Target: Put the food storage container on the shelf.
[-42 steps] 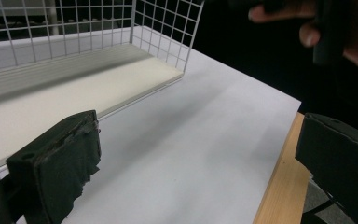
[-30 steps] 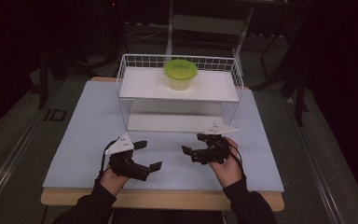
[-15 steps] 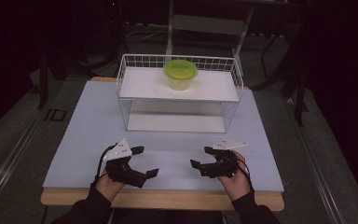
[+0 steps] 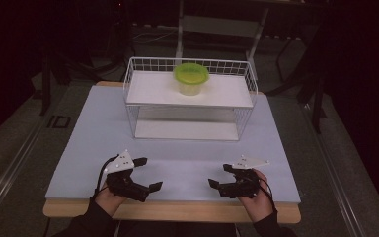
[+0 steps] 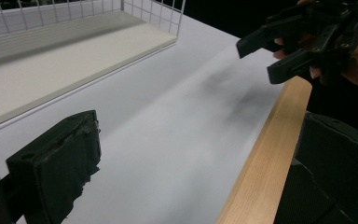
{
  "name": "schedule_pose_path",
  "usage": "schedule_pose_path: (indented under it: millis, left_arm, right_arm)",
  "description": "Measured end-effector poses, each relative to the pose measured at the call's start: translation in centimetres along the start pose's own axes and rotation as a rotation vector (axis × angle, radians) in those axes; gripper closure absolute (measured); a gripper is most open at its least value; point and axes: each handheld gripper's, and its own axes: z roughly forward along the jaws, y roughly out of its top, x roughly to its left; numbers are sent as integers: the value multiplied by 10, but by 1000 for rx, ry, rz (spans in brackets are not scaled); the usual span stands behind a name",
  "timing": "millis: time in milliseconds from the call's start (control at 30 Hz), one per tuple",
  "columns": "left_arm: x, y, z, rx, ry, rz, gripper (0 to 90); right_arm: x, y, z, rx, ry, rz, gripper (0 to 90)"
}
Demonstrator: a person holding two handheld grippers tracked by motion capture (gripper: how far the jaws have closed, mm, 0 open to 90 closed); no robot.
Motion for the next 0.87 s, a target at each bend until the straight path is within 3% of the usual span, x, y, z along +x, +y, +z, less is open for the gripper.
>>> schedule_pose_path:
  millis: [467, 867]
  left_arm:
    - [4, -11, 0, 33, 4, 21, 10]
    - [7, -14, 1, 35, 0, 1, 10]
  right_arm:
    - [-13, -14, -8, 19, -28, 6, 185]
    - [-18, -17, -3, 45, -42, 10, 185]
